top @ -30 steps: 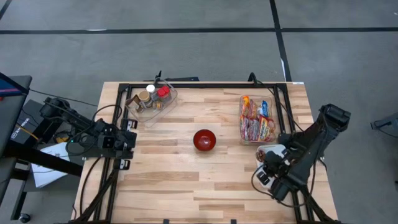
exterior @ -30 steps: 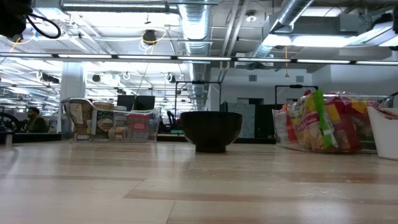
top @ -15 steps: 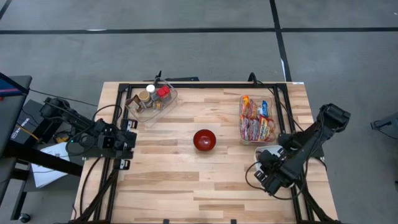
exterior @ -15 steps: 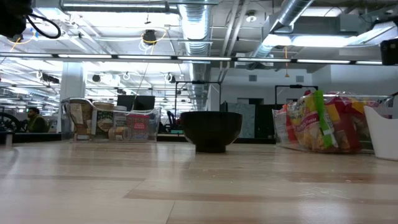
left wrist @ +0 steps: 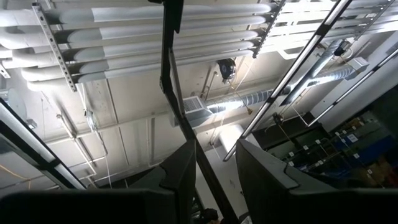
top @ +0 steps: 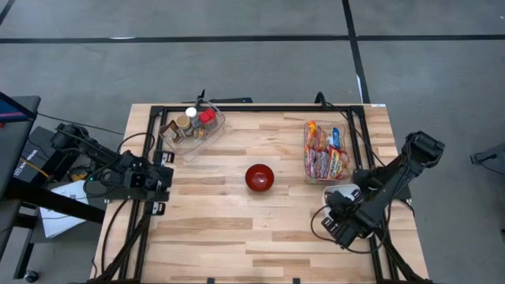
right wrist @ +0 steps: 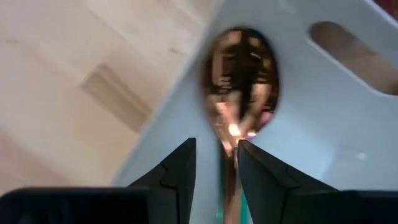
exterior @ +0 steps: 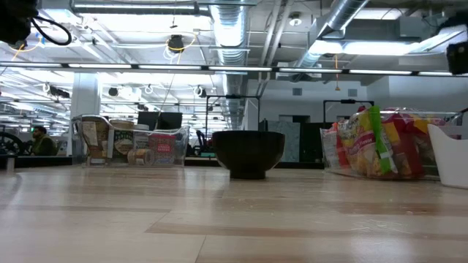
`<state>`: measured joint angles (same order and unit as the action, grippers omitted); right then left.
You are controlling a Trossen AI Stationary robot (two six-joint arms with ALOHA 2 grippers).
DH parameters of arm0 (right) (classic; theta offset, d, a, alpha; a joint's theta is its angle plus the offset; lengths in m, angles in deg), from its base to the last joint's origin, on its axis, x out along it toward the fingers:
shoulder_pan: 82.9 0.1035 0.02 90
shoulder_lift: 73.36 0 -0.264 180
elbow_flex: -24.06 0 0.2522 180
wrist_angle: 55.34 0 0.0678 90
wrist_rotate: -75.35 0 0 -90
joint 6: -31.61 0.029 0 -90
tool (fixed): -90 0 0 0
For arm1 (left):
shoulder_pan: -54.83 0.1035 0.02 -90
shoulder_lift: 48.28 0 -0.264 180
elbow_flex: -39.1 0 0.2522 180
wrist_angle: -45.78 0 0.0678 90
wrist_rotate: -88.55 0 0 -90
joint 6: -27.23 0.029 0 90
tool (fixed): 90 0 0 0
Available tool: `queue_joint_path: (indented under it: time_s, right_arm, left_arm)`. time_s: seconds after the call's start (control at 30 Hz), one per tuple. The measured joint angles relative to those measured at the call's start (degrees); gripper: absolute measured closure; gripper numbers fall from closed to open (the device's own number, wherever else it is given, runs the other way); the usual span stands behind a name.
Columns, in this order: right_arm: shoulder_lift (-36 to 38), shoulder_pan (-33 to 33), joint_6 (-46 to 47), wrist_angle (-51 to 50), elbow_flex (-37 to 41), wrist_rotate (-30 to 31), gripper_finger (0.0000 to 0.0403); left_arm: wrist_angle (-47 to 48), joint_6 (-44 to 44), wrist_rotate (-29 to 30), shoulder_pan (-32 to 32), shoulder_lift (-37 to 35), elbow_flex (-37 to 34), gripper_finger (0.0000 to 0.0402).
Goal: Pick & Place Food Item
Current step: Adjust the white bin on the table, then return to Home Position
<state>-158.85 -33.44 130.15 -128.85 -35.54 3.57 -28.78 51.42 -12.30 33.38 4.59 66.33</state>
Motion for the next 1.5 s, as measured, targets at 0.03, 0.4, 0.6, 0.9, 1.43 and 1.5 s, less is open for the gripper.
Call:
queue_joint_path:
  time_s: [0.03, 0.4, 0.6, 0.9, 1.43, 1.5]
  right_arm:
    - [0.02, -0.2, -0.46, 0.5, -0.43, 0.18, 0.0291]
    - [0.0, -8.65, -7.88, 4.19, -1.32, 3.51, 0.0291]
    - [0.0, -14.7, -15.5, 6.79, -1.32, 3.93, 0.0291]
    - [0.0, -17.63, -19.1, 7.52, -1.32, 2.8, 0.0291]
    - [0.43, -11.64, -11.53, 5.14, -1.32, 4.56, 0.0291]
    - [1.0, -9.68, -8.99, 3.7, -1.67, 6.36, 0.0291]
  left_arm:
    - [0.01, 0.0, 0.0, 0.0, 0.0, 0.0, 0.0294]
    - [0.0, 0.0, 0.07, 0.0, 0.0, 0.0, 0.0294]
    - [0.0, 0.0, 0.07, 0.0, 0.0, 0.0, 0.0294]
    - [0.0, 0.0, 0.07, 0.0, 0.0, 0.0, 0.0294]
    - [0.0, 0.0, 0.07, -0.01, 0.0, 0.0, 0.0294]
    - [0.0, 0.0, 0.09, -0.01, 0.0, 0.0, 0.0294]
